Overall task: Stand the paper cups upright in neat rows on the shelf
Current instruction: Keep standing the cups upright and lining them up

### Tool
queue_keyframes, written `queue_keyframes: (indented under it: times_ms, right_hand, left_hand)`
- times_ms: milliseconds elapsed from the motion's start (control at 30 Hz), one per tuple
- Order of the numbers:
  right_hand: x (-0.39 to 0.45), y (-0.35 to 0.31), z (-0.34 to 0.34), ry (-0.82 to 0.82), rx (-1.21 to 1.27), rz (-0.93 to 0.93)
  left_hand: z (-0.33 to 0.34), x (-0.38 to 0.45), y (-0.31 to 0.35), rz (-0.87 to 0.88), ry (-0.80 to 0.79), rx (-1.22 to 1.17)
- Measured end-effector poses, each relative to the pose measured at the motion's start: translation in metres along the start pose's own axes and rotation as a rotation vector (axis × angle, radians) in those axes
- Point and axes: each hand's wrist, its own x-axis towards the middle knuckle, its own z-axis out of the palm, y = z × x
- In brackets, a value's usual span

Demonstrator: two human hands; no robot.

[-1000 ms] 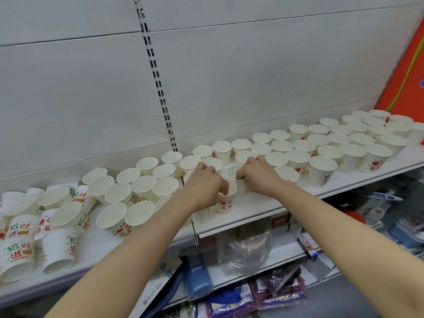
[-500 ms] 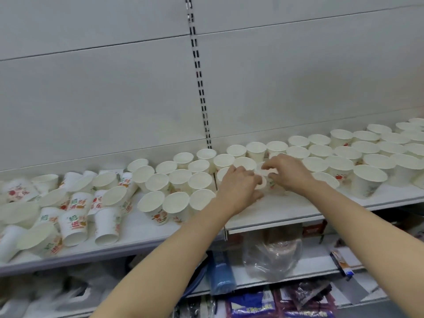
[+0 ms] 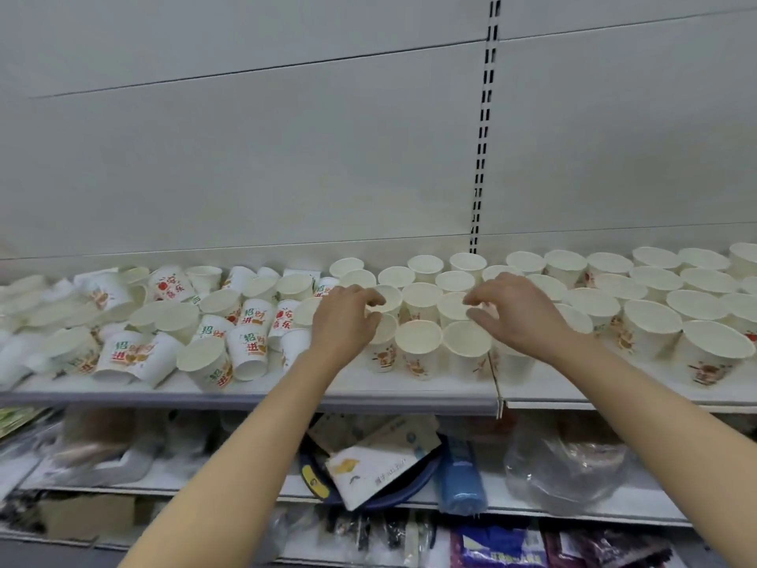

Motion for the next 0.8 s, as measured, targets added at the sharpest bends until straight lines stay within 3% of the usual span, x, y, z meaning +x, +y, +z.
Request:
queue_keyframes:
  times_ms: [100,167,267,467,533,600,667,733,800]
  right_hand:
    - [-0.003,-0.025,0.022,-0.099,0.036,-0.064]
    - [-0.010,-0.038,0.040,-0.122,-0.002,-0.126]
    - [-0.012,-0.045,0.056,-0.115,-0.052,-0.134]
    - [-0.010,-0.042,0.053,-0.068,-0.115,-0.070]
    - [-0.009,-0.042,0.051,-0.086,-0.112,-0.052]
    - [-0.009,-0.045,0.047,-0.111,-0.093,-0.055]
    - [-0.008,-0.051,0.042,-0.105,-0.040,-0.040]
    - [-0.002,-0.055,0.038,-0.062,0.007,-0.016]
    - [0.011,-0.060,0.038,-0.052,-0.020,0.018]
  left_hand:
    - [-0.006,0.000,-0.020,0.038,-0.206,-0.113]
    - [-0.001,-0.005,-0.027,0.143,-0.272,-0.053]
    - [0.008,-0.005,-0.033,0.262,-0.246,0.065]
    - [0.023,-0.001,-0.031,0.326,-0.222,0.056]
    - [0.015,0.001,-0.035,0.325,-0.253,-0.040]
    - [-0.001,0.013,-0.046,0.214,-0.263,-0.291]
    - [-0.013,0.035,-0.064,0.126,-0.150,-0.380]
    - [-0.013,0.061,-0.081,0.127,-0.112,-0.164]
    - [-0.004,0.081,-0.090,0.213,-0.213,0.152]
